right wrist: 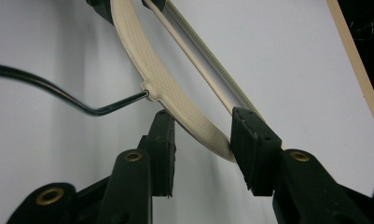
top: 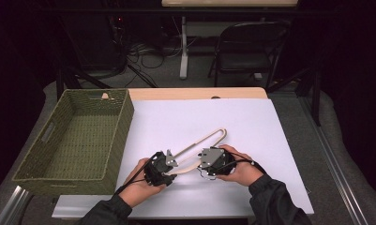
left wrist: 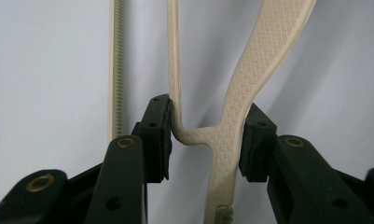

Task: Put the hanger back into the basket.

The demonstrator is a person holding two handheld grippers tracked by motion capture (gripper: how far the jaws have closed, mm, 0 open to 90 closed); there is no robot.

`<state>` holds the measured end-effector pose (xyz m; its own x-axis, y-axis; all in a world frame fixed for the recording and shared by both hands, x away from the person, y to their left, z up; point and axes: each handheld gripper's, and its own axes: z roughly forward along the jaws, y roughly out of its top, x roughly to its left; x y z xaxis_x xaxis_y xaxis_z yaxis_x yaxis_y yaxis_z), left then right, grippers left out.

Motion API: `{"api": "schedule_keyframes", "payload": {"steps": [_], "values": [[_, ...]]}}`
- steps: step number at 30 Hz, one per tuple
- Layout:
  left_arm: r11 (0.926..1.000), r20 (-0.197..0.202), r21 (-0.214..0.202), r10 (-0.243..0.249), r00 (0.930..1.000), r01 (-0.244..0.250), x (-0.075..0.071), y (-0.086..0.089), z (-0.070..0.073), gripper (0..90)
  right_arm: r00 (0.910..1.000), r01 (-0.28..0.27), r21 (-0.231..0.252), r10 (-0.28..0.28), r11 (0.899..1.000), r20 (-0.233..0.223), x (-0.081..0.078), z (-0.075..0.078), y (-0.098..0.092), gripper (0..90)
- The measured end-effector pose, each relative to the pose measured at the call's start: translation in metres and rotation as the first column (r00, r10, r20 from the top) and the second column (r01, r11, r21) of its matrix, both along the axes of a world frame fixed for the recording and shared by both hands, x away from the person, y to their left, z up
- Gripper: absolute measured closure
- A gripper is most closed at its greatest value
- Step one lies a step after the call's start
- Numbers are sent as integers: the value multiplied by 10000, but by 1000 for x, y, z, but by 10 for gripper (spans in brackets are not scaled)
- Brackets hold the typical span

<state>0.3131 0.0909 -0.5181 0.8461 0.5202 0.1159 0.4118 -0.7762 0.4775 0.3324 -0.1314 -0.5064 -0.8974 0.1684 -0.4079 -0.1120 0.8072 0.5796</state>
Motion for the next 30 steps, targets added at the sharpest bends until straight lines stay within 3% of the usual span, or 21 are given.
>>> {"api": "schedule_keyframes", "payload": {"steps": [4,6,7,9,11,14,15,17,21,23,26,30], "values": [[9999,-73,-48,101,9999,-101,1,1,1,620,9987,519,273,-518,9983,-30,1,6,-6,498],[9995,-224,-186,239,9995,-243,2,3,3,623,9980,633,430,-633,9971,-28,2,10,-12,483],[9993,-341,-245,269,9991,-277,4,4,4,623,9946,1012,782,-1027,9918,154,1,18,-22,471],[9993,-440,-240,290,9986,-300,6,4,6,624,9926,1161,857,-1187,9895,259,1,22,-27,465],[9987,-561,-306,383,9977,-400,8,6,8,628,9851,1576,1422,-1656,9772,457,0,31,-43,459],[9977,-634,-346,562,9964,-584,12,8,11,644,9703,2197,1853,-2343,9578,607,0,37,-64,450],[9974,-698,-358,605,9957,-631,13,10,13,647,9667,2369,1756,-2499,9555,554,-1,39,-69,449],[9953,-760,-417,835,9936,-869,17,13,17,685,9521,2810,2052,-2992,9375,636,-4,39,-85,449],[9904,-678,-334,1315,9890,-1340,27,20,23,740,9425,3042,2212,-3265,9266,715,-6,35,-94,449],[9860,-545,-290,1627,9852,-1644,33,25,26,826,9344,3282,2194,-3499,9188,675,-8,31,-101,447],[9781,-746,-476,1990,9772,-2028,47,35,28,844,9308,3389,2218,-3602,9143,627,-9,28,-103,447],[9759,-1108,-679,1992,9737,-2074,57,41,28,850,9256,3504,2269,-3730,9087,644,-8,22,-105,447]]}}
